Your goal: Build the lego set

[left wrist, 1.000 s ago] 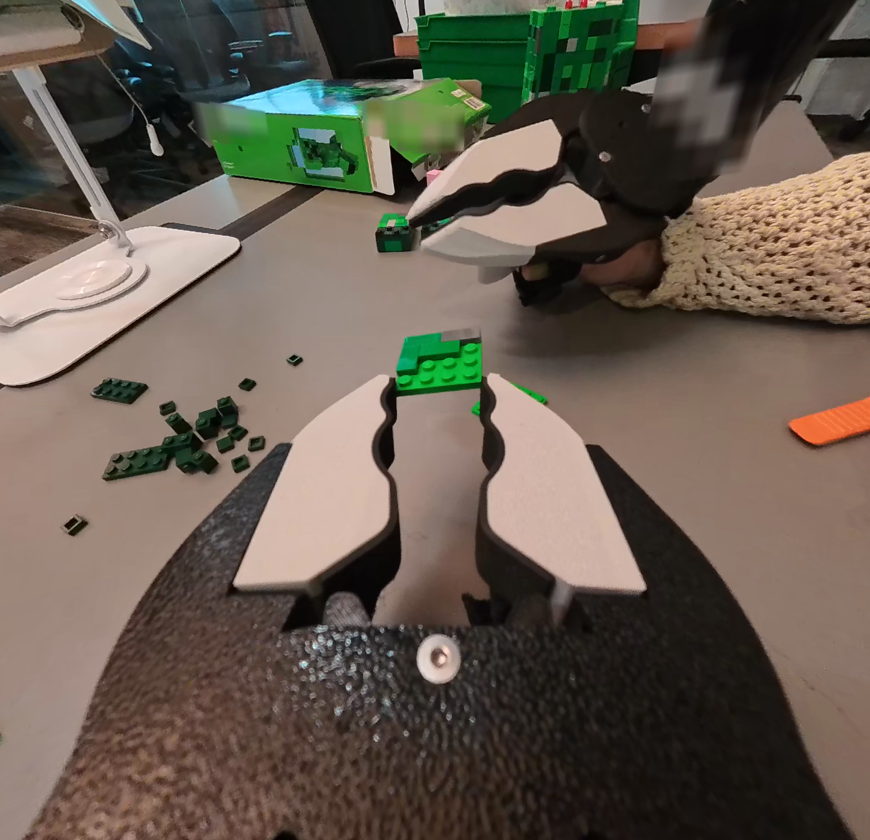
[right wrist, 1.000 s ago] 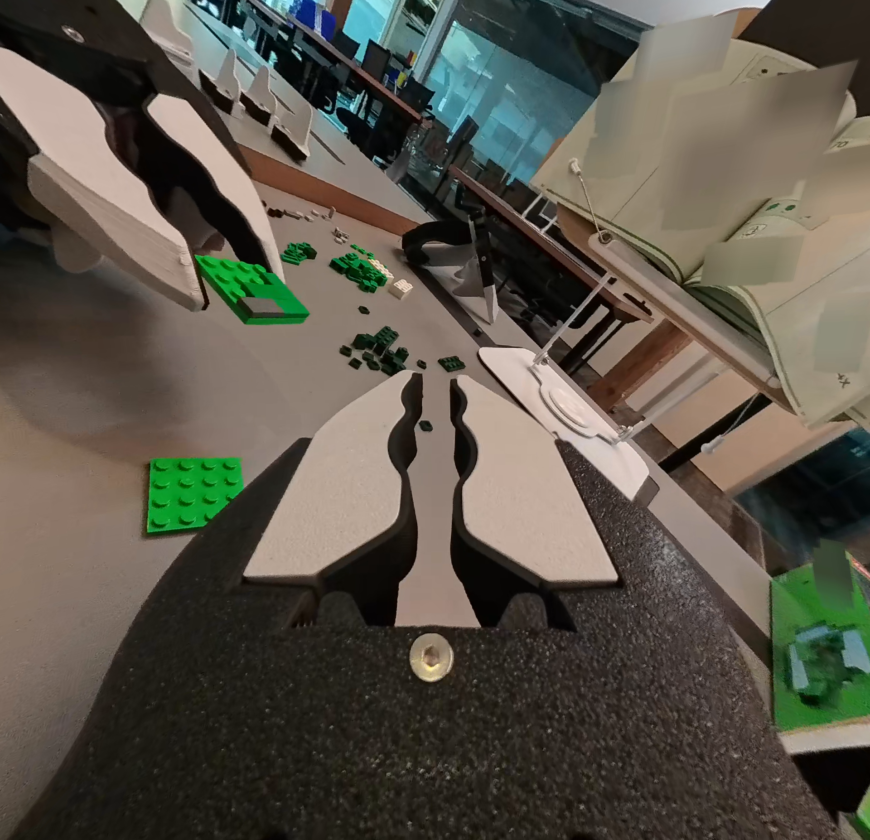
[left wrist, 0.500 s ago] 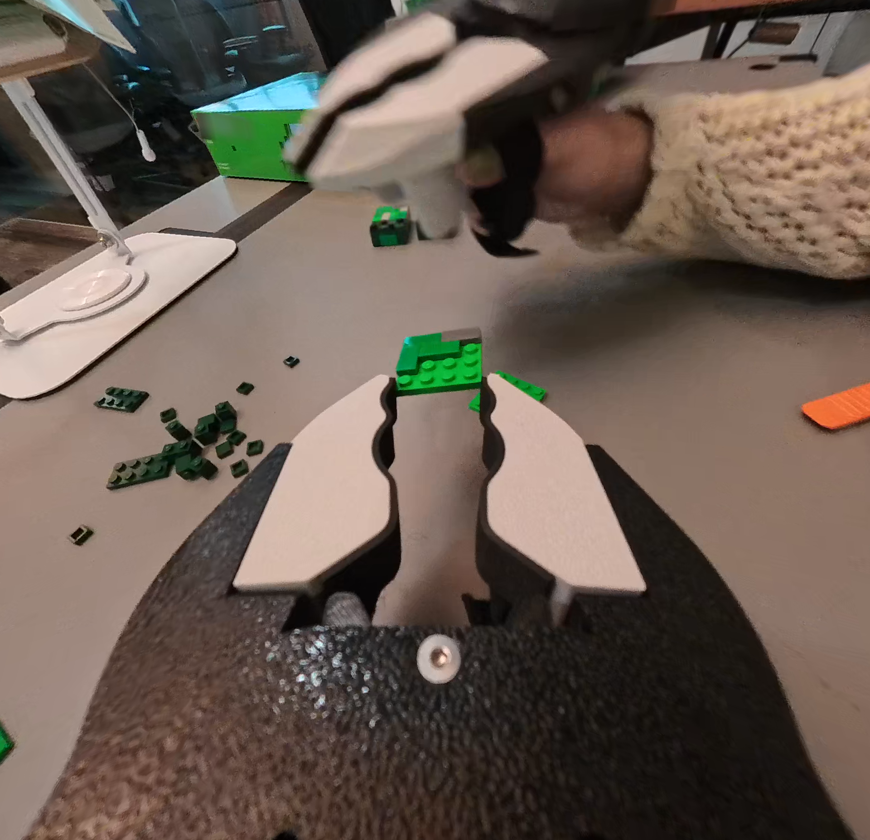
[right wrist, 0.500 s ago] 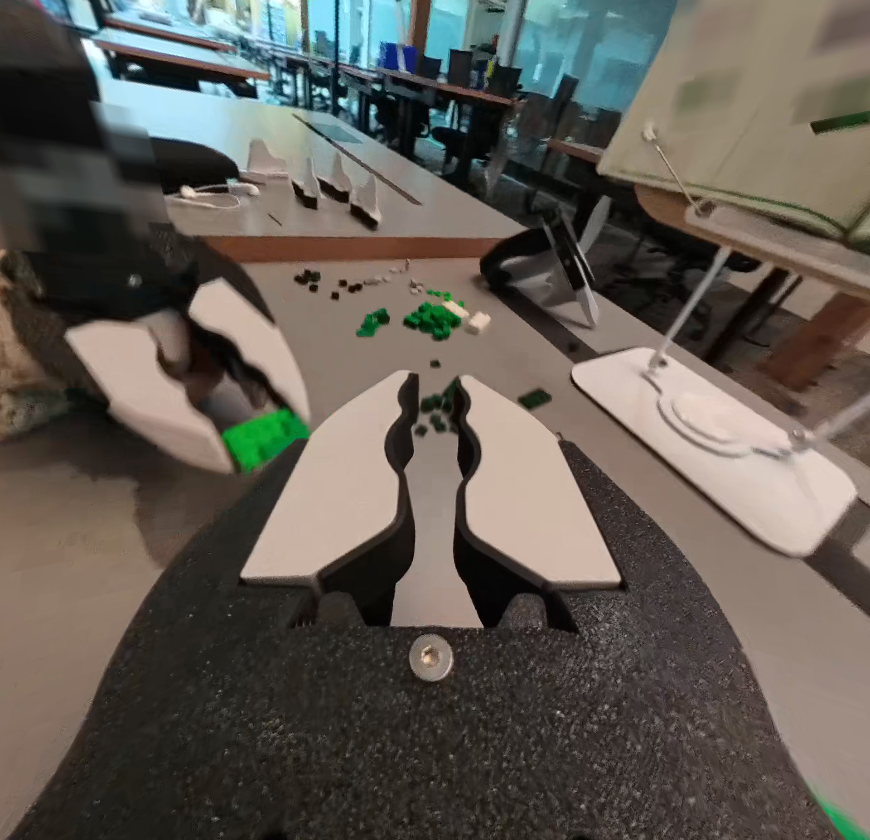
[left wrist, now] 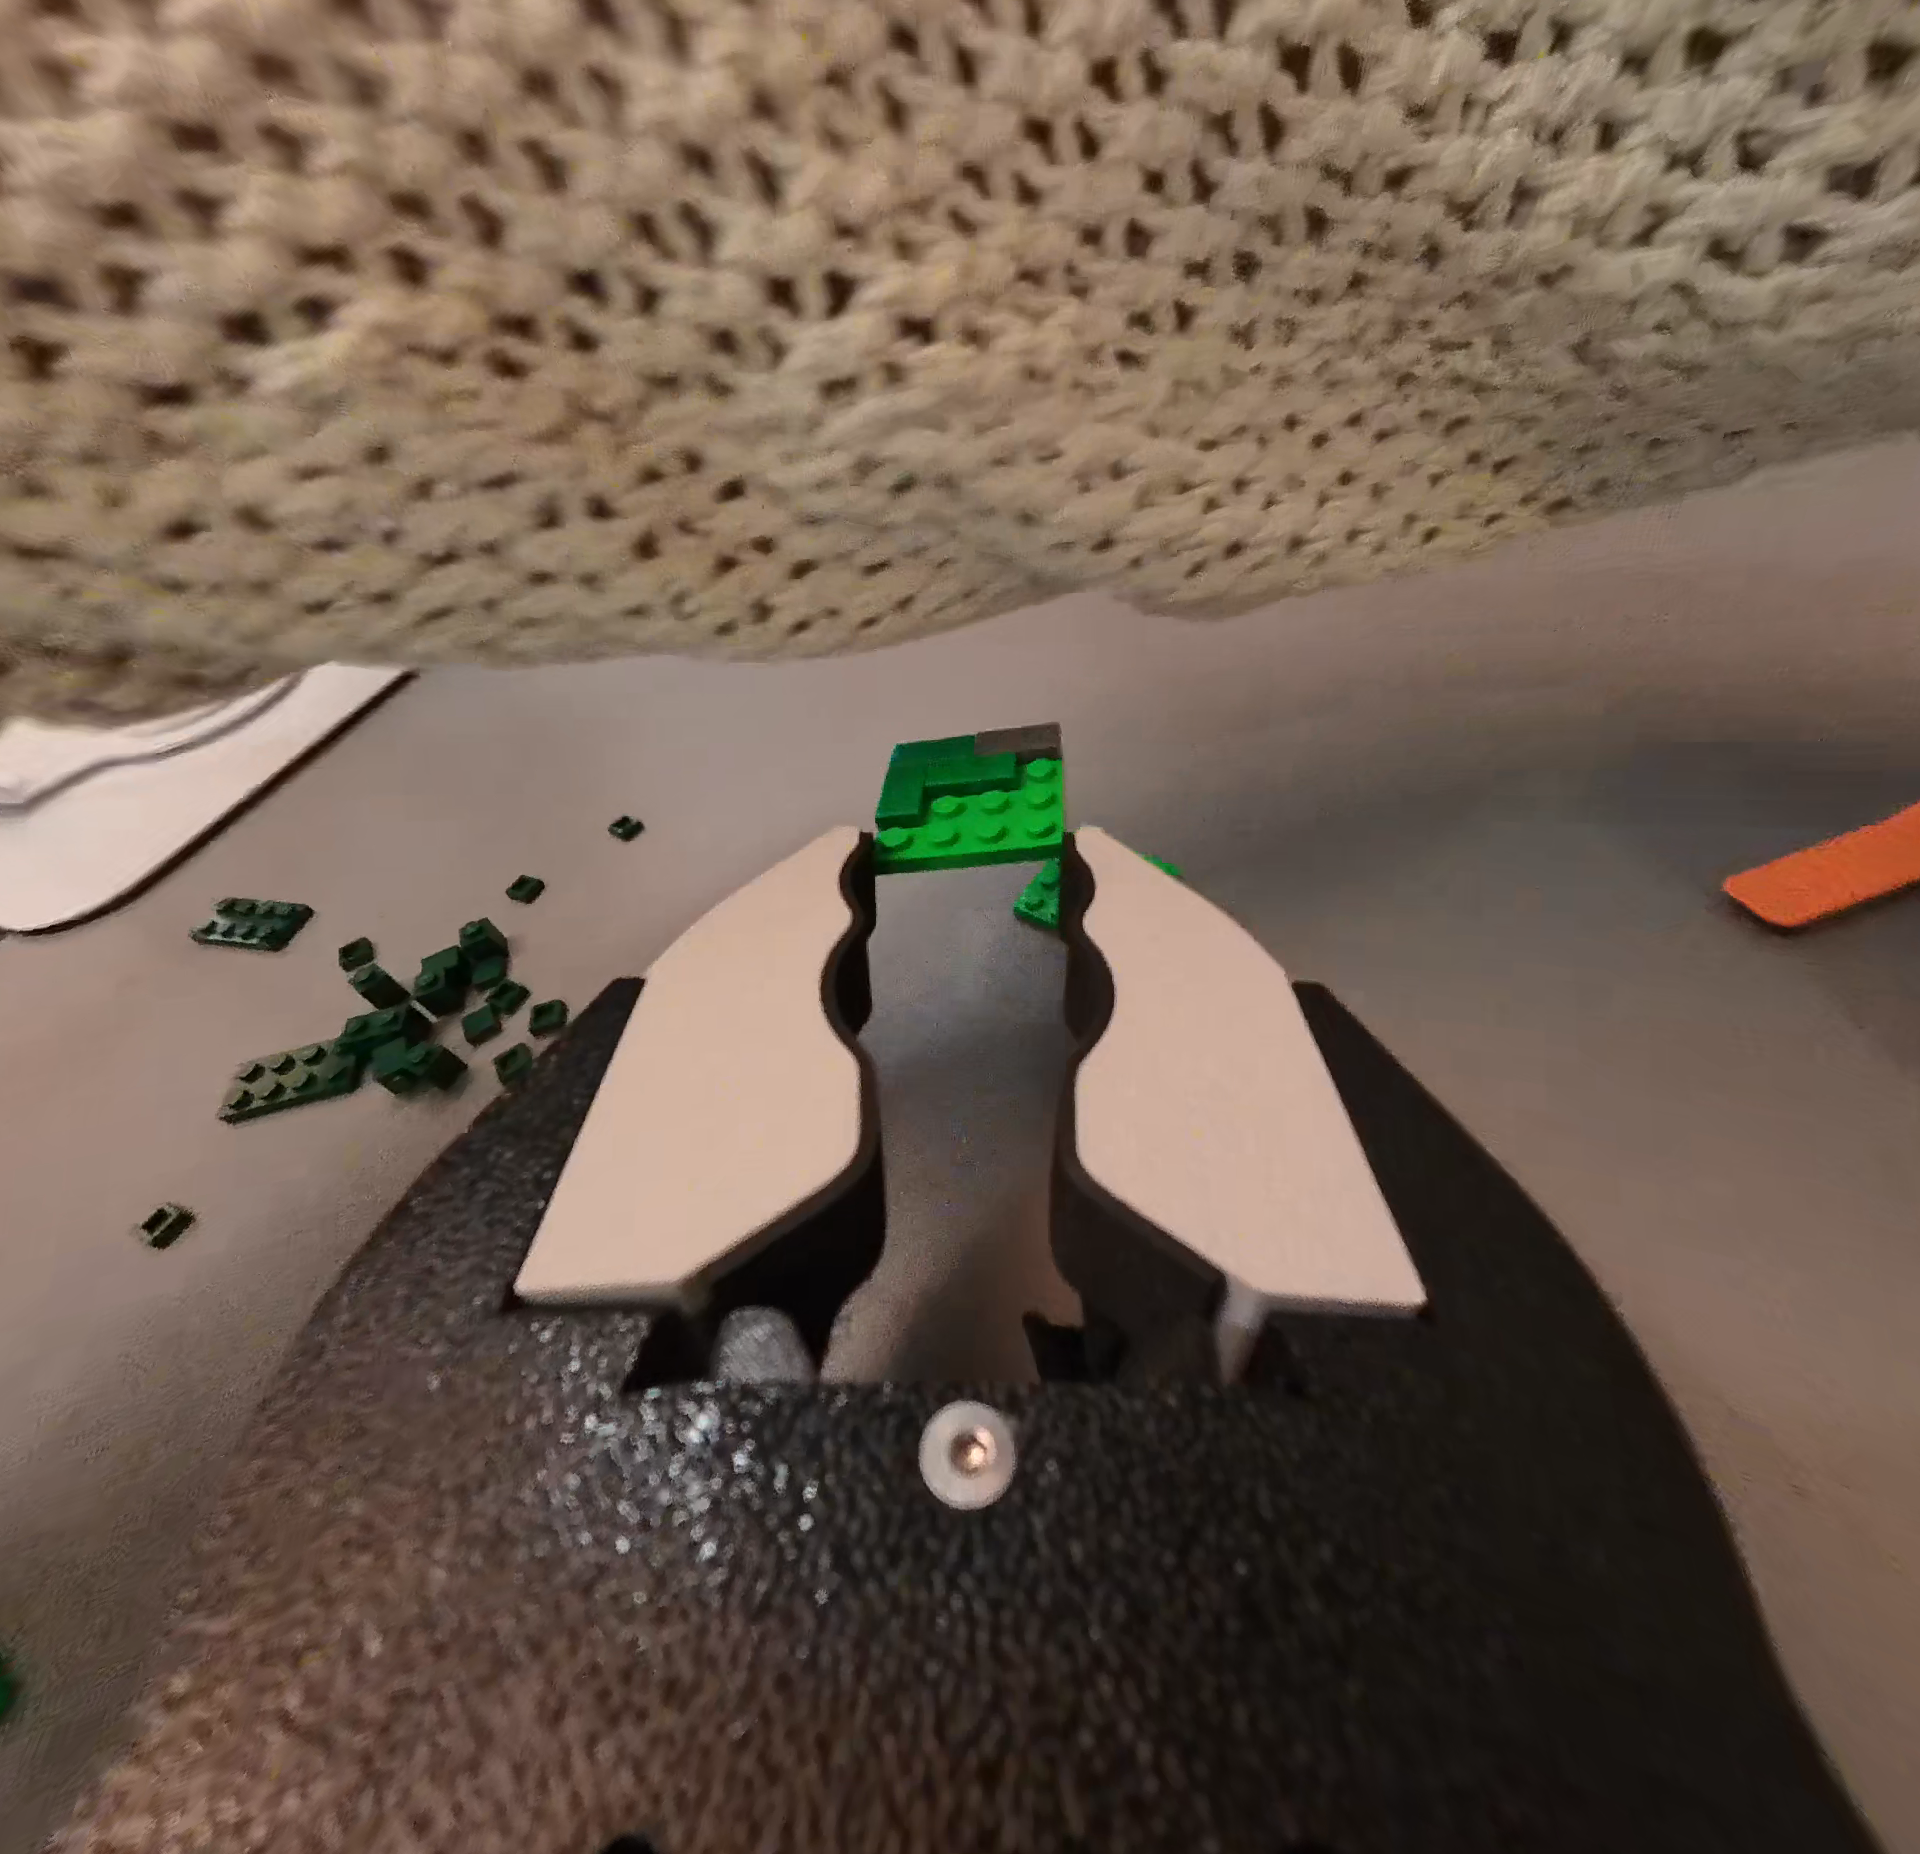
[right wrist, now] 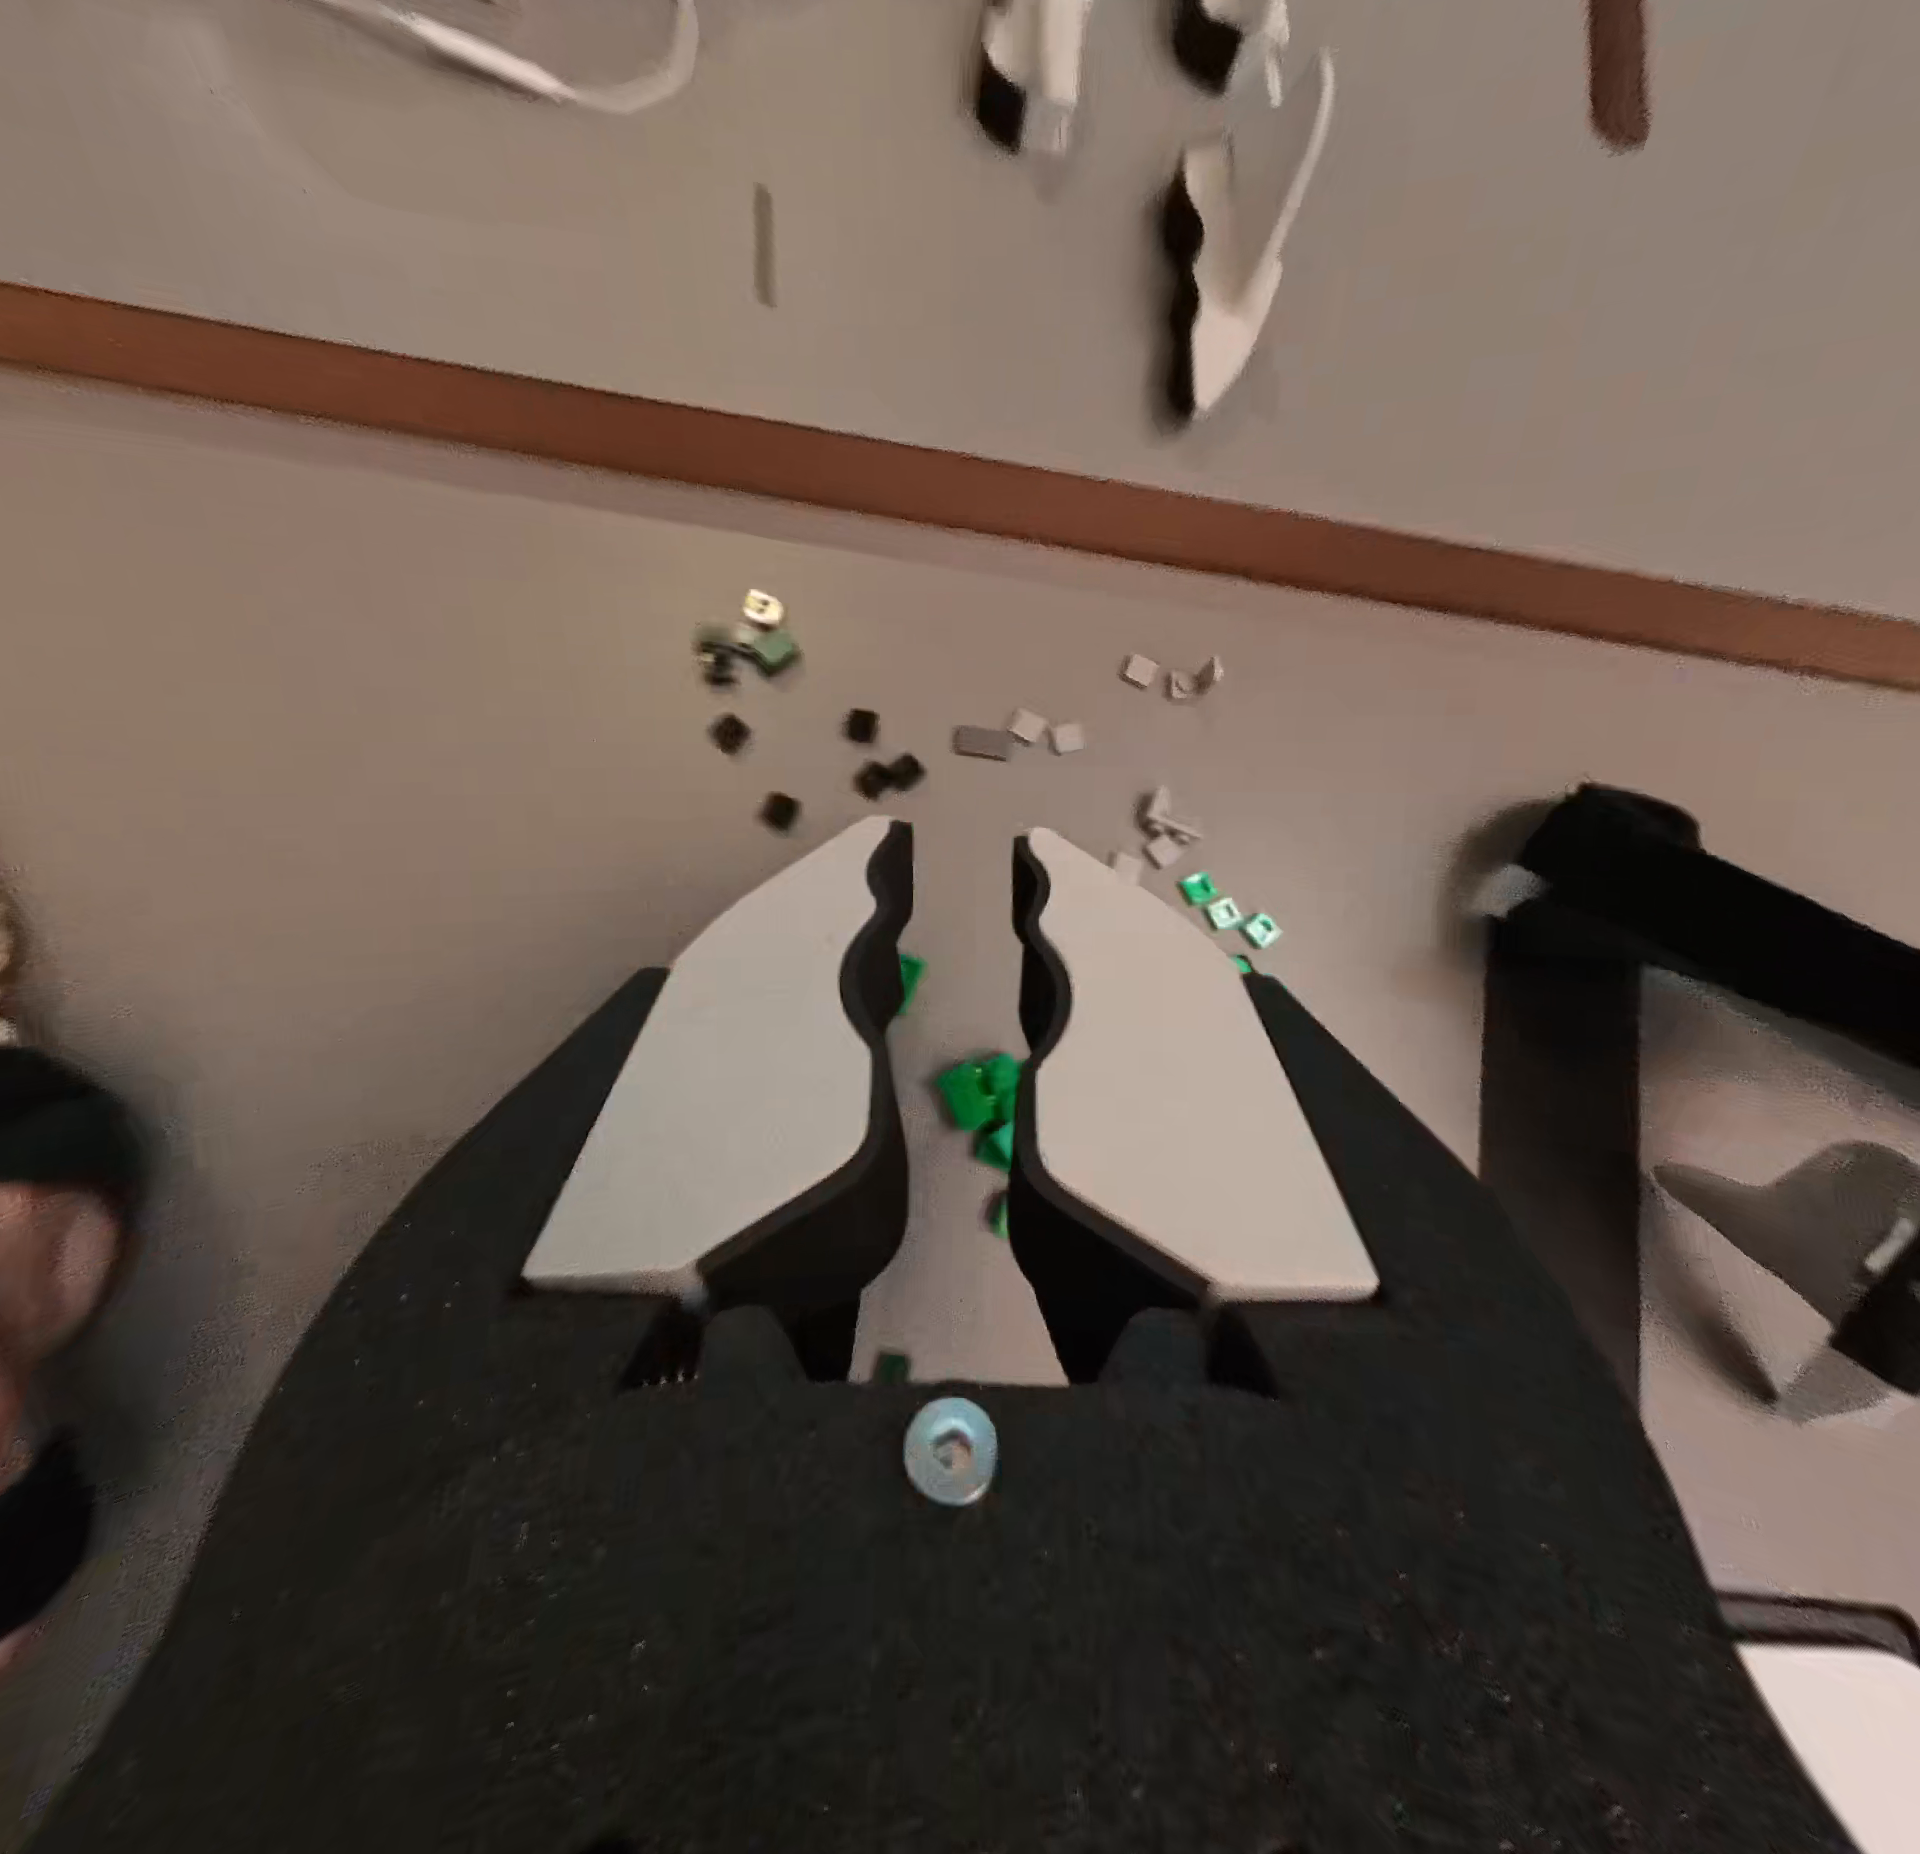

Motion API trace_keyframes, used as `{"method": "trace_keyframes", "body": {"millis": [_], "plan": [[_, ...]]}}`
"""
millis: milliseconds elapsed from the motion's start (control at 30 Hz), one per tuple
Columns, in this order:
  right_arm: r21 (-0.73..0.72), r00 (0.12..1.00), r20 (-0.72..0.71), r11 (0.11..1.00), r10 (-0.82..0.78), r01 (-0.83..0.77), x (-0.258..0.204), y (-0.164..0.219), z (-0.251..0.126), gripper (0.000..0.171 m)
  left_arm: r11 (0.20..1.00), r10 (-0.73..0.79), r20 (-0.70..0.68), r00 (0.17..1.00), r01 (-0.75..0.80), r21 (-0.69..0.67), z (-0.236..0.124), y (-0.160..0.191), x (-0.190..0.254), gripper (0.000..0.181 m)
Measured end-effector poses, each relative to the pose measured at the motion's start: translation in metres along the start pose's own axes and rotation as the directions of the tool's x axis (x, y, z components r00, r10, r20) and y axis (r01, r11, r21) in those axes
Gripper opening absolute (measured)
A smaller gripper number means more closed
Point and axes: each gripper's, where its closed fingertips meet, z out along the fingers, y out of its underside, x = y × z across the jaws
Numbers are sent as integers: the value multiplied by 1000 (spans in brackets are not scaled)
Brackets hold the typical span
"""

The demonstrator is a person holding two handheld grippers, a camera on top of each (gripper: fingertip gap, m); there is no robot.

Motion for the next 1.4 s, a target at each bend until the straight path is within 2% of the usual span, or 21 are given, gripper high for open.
{"method": "trace_keyframes", "body": {"millis": [67,167,233,300,433,600,700,833,967,1100,1200,1400], "plan": [[-134,997,16,989,72,-70,16,13,20,16,1000,-19,-4,1000,19,10,-1,-1,-1,34],[-305,966,-13,919,258,-250,32,38,39,15,999,-42,-6,999,42,23,-2,-3,-3,34],[-307,932,-38,883,361,-355,38,39,45,8,998,-49,-8,999,49,25,-2,-3,-4,34],[-272,904,-13,869,427,-414,39,26,50,9,999,-48,-9,999,48,22,-2,-2,-4,34],[-290,925,-29,883,378,-370,47,2,60,11,999,-30,-9,1000,30,10,-1,-1,-2,34],[-427,807,-11,727,591,-538,35,-9,86,16,1000,-20,-11,1000,20,8,-1,-1,0,34],[-543,828,-70,675,557,-499,32,5,87,18,1000,-23,-12,1000,23,10,-1,-1,-1,34],[-587,851,-62,670,522,-454,21,9,88,17,1000,-14,-15,1000,14,-3,0,0,1,34],[-566,871,-36,709,489,-421,14,4,94,8,1000,4,-15,1000,-4,-13,1,2,2,34],[-628,892,-83,672,444,-393,13,17,92,8,1000,5,-16,1000,-6,-13,1,2,3,34],[-625,912,-110,685,396,-373,18,21,91,7,1000,6,-19,1000,-6,-13,1,1,3,34],[-596,893,-94,693,440,-405,17,20,93,7,999,21,-21,1000,-22,-23,2,3,5,34]]}}
